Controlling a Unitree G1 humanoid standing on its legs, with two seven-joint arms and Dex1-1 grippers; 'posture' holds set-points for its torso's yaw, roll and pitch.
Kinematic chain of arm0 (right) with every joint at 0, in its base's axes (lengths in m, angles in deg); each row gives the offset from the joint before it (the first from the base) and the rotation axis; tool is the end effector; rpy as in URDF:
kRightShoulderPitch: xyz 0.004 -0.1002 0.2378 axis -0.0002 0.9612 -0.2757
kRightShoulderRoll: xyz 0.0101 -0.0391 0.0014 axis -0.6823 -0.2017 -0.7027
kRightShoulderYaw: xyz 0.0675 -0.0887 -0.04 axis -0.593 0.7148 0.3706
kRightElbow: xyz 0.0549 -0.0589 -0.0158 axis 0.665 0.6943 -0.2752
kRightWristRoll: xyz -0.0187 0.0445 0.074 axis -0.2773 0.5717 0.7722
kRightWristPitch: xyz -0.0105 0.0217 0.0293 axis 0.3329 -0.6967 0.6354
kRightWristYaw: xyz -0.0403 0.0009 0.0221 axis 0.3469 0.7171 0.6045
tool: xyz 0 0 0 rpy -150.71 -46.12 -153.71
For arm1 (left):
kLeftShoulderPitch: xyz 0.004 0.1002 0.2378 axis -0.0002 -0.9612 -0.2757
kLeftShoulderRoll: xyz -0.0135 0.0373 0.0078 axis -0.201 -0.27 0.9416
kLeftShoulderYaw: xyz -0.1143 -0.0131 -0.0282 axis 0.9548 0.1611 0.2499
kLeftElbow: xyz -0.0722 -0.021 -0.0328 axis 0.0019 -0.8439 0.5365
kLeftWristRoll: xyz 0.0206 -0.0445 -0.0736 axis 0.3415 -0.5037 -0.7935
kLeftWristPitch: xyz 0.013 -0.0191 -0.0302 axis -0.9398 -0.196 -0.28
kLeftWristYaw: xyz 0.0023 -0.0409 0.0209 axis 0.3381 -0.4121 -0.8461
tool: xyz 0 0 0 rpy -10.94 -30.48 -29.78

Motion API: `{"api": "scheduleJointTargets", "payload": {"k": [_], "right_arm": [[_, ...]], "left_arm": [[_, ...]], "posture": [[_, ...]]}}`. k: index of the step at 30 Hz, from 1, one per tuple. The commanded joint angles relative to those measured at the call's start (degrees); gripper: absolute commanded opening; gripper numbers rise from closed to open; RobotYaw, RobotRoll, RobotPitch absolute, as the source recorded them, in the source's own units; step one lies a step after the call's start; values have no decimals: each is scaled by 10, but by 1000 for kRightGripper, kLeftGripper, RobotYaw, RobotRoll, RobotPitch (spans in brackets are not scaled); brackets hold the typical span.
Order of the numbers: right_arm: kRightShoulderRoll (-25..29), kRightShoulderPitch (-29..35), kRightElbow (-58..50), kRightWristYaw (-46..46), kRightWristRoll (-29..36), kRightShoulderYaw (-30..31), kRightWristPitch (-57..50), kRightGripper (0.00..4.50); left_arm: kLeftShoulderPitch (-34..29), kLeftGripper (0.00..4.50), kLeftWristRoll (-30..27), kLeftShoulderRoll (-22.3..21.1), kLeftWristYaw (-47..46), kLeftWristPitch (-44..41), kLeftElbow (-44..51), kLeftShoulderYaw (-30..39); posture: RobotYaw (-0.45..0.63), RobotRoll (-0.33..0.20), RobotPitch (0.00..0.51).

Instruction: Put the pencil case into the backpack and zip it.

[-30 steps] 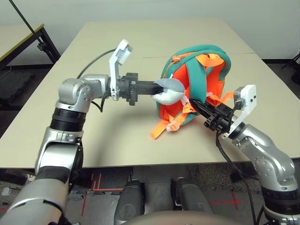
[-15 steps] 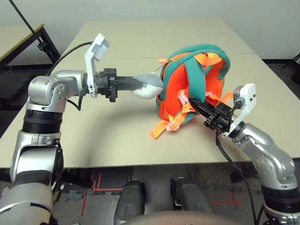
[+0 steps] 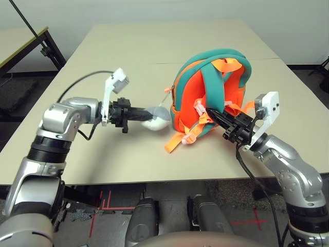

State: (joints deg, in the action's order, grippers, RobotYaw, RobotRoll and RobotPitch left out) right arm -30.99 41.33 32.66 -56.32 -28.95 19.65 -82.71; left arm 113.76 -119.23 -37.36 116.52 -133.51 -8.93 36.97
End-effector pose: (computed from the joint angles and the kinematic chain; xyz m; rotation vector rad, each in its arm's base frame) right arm 0.1963 -0.1954 0.1133 0.1655 -0.0311 0.7459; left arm 0.2872 0.2382 0.1514 -0.0084 0.5600 -1.2192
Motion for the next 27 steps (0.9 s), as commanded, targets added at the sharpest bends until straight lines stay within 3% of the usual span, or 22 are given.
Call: {"api": "scheduleJointTargets", "payload": {"k": [1,5,9,16,17,21,27], "right_arm": [[-3,-1,-2,-8,3,13,0,72],[-2,2,-5,-7,3,12,0,72],[-1,5,-8,-7,5,12,-2,72],[7,6,-6,-16,6,13,-6,72],[11,4,-4,-18,6,12,-7,72],[45,1,-6,-42,16,11,-27,72],[149,18,-24,-110,58,-27,-77,2221]], "left_arm": [[-3,38,19,3,-5,7,-26,-5],[-4,38,26,0,1,12,-37,-1],[-3,1486,26,-22,10,-3,-57,5],[-23,4279,95,-89,14,31,-91,-22],[-26,4500,103,-96,16,35,-95,-25],[-32,4500,115,-101,2,47,-112,-3],[-45,4500,101,-87,-39,61,-131,69]], "posture": [[27,0,50],[25,0,52],[29,0,54],[41,0,56],[42,0,56],[45,0,58],[34,0,61]]}}
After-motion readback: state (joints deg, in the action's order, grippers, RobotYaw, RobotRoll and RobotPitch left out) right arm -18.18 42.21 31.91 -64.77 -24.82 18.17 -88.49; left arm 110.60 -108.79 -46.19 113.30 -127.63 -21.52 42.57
